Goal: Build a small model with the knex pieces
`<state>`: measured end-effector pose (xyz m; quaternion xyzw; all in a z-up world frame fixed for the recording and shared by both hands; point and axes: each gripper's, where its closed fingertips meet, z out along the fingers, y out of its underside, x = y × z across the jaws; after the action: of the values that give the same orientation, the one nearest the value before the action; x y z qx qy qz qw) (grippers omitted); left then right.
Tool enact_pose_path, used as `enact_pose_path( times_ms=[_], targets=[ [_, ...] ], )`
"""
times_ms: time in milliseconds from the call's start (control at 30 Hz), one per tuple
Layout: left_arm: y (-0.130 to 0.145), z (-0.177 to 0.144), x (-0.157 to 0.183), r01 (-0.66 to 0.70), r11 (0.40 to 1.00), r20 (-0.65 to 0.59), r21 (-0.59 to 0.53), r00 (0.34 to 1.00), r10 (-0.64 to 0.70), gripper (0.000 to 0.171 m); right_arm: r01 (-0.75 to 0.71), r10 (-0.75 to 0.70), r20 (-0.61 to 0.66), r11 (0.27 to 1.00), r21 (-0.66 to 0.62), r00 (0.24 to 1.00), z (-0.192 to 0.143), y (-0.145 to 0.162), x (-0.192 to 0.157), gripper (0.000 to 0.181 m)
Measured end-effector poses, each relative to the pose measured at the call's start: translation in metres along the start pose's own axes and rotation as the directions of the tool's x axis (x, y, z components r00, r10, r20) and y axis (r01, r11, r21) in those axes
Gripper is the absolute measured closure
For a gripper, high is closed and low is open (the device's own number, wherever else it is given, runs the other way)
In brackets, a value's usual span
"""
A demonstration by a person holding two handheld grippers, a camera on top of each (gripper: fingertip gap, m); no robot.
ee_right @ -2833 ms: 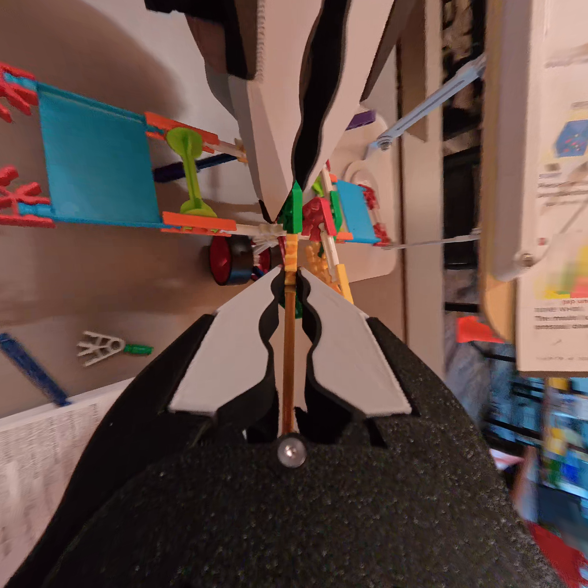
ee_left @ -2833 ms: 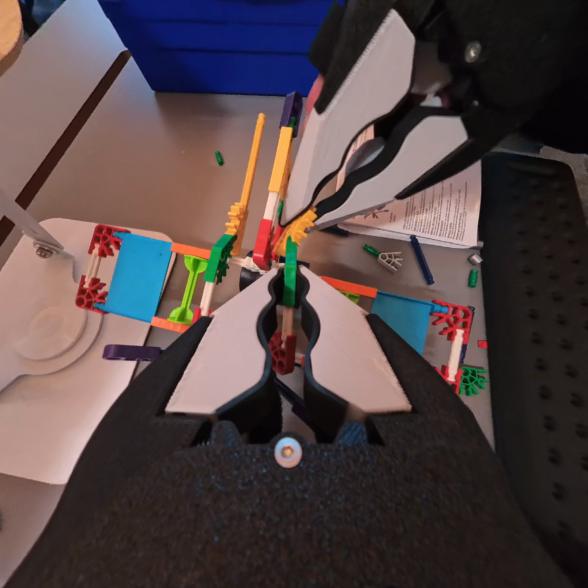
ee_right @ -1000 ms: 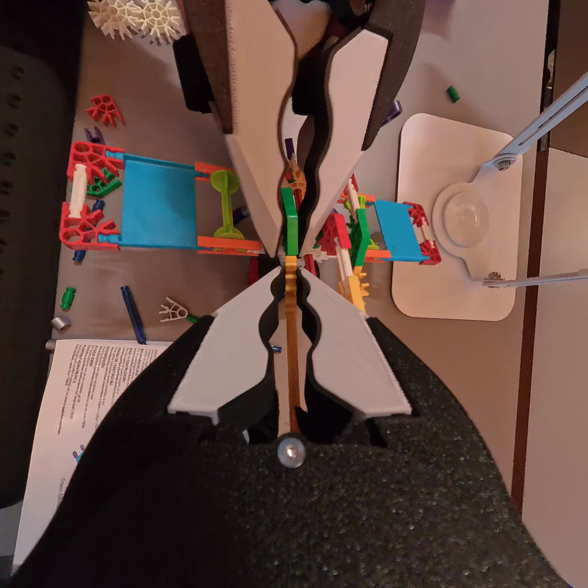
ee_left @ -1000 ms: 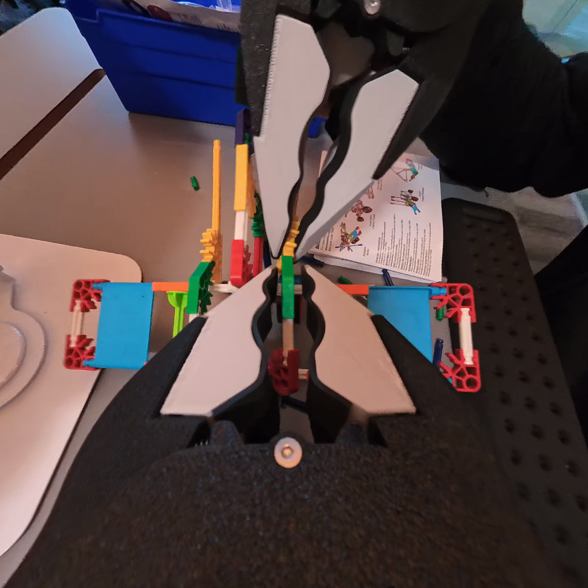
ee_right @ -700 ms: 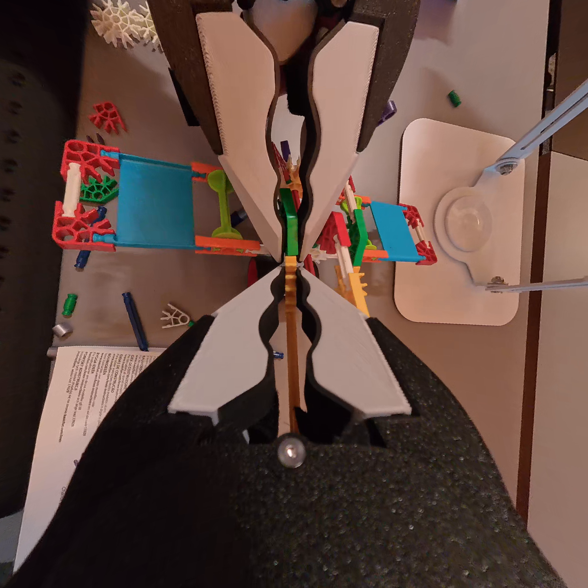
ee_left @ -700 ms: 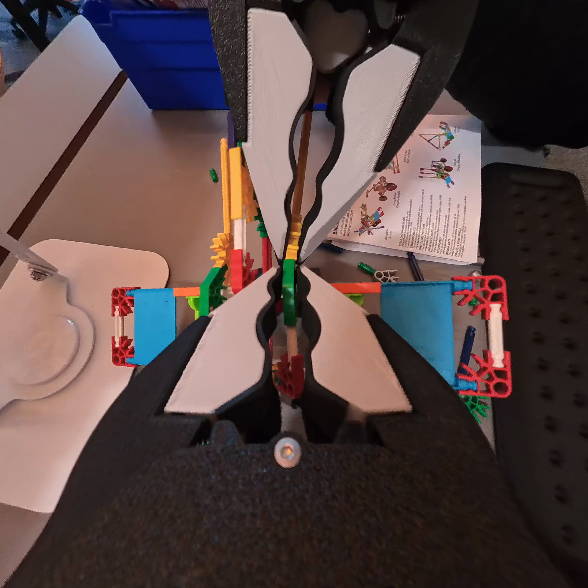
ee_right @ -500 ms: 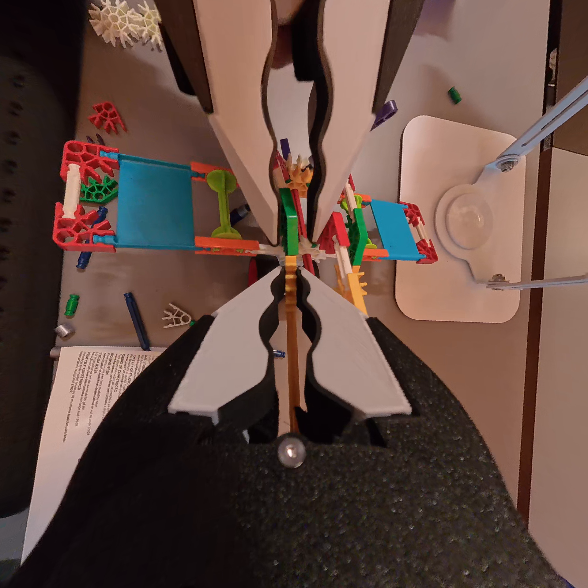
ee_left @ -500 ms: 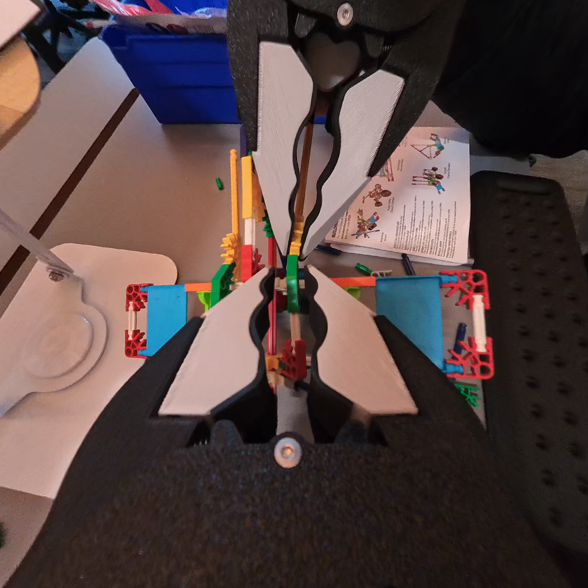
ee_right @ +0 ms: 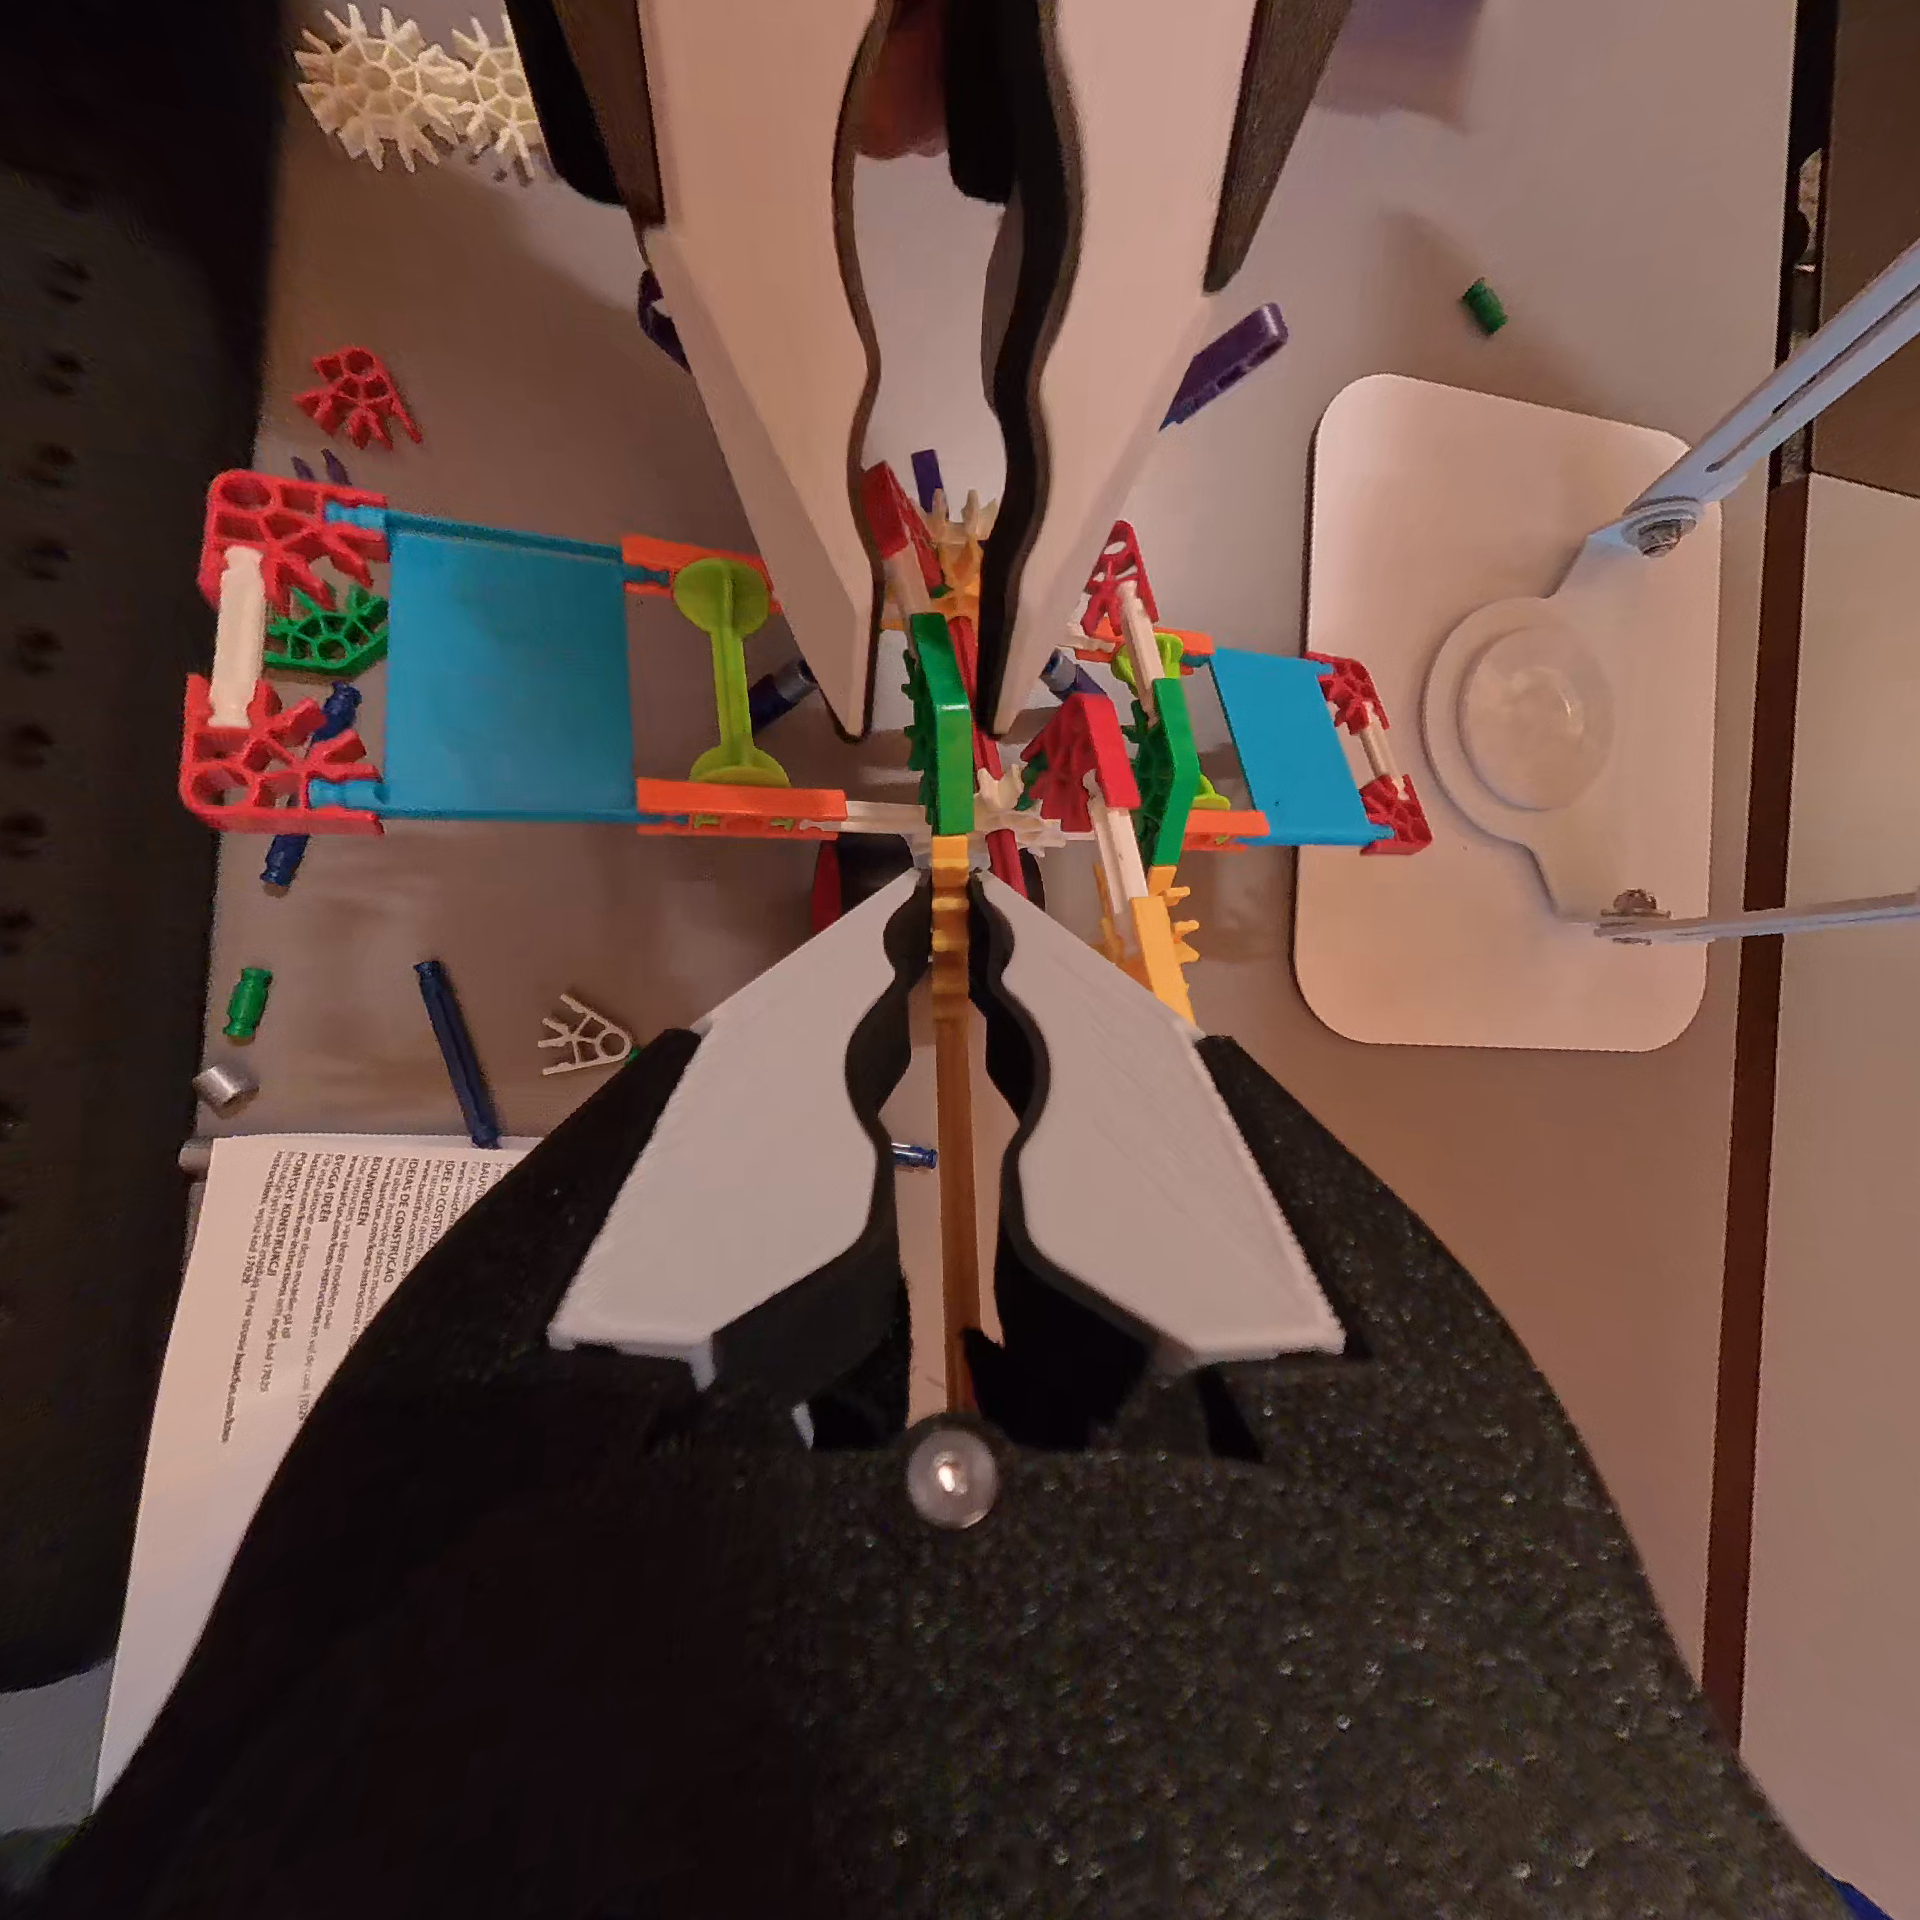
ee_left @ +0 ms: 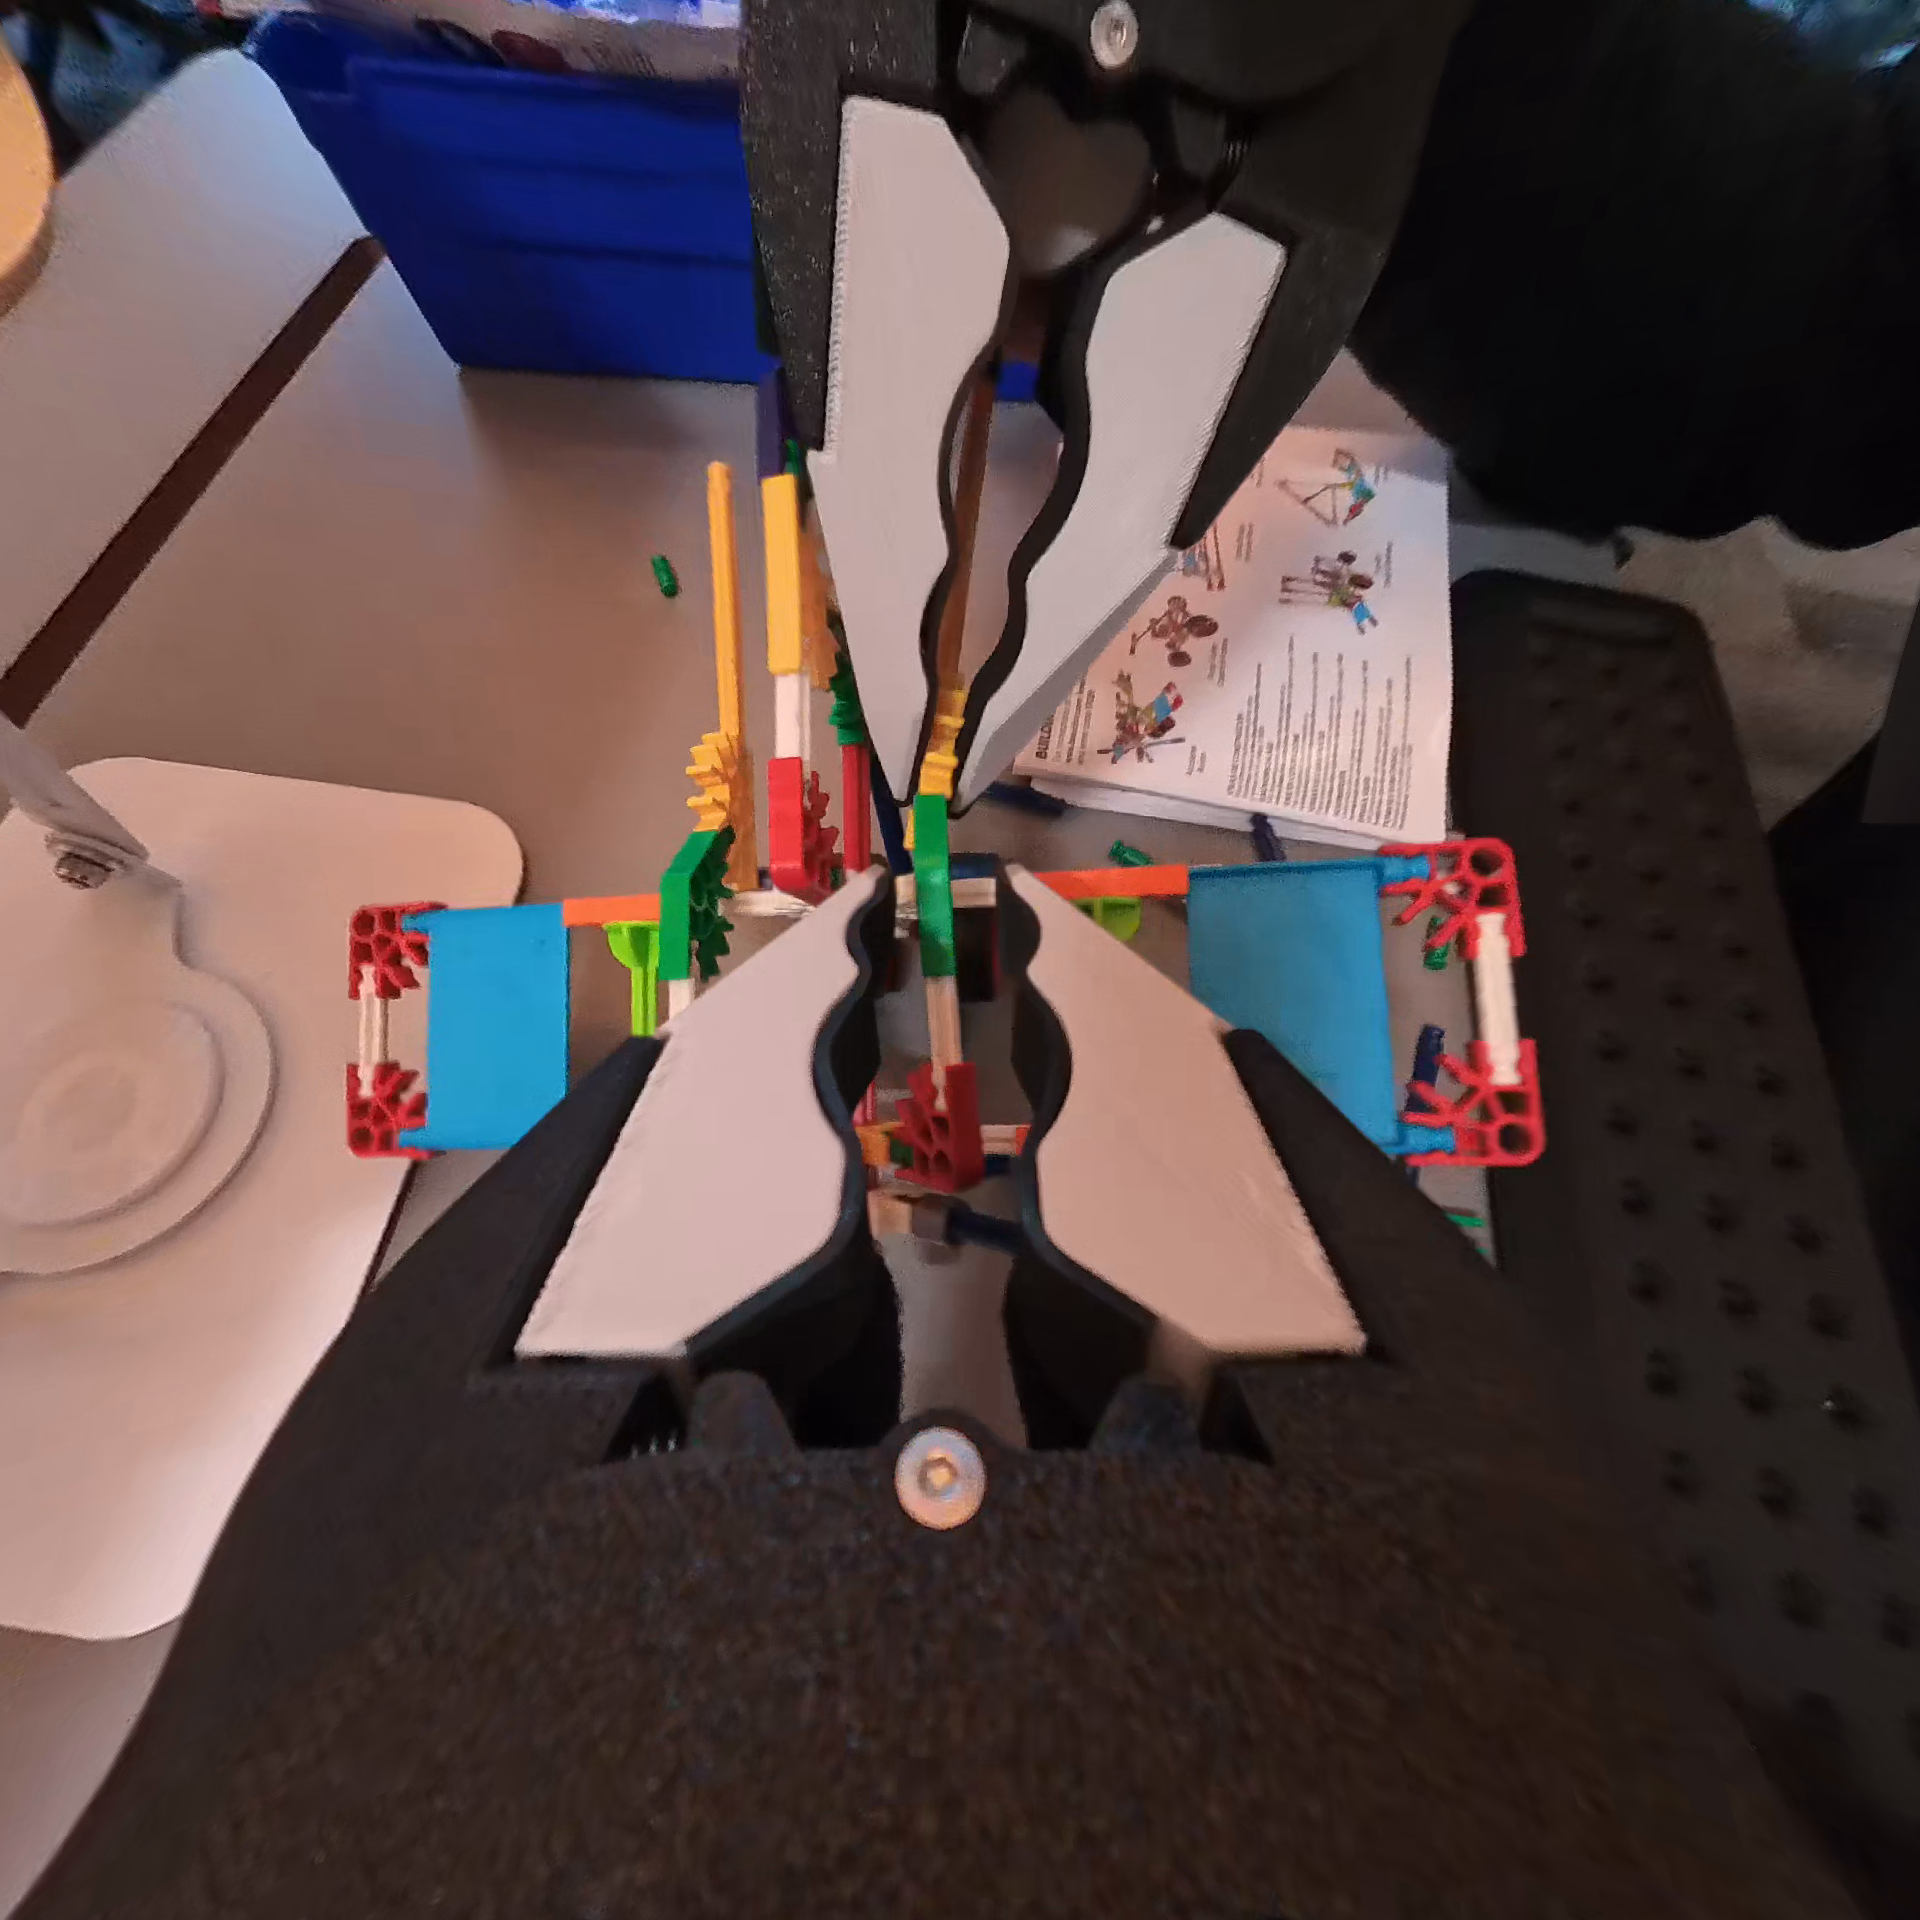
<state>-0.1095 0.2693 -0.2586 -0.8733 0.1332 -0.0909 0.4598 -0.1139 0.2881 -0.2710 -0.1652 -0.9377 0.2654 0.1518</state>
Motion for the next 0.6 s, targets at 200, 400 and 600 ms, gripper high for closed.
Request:
enact_pose_path(
  times_ms=[200,400,600],
  targets=[
    [0.0038,0.0061,-0.0039,-0.040,0.999,0.045,-0.036,0.998,0.041,0.166,0.002,-0.002,-0.010,1.000,0.001,1.000,-0.0014,-0.0002,0.0017,0.176],
    [0.0007,0.0063,-0.0065,-0.049,0.998,0.070,-0.027,0.996,0.050,0.167,-0.006,0.006,-0.020,1.000,0.008,1.000,-0.0033,0.0002,0.0051,0.176],
    [-0.0015,0.0072,-0.0079,-0.019,1.000,0.062,-0.006,0.998,0.020,0.167,-0.029,0.029,-0.011,0.999,0.018,1.000,-0.0044,0.0012,0.0070,0.176]
  ],
)
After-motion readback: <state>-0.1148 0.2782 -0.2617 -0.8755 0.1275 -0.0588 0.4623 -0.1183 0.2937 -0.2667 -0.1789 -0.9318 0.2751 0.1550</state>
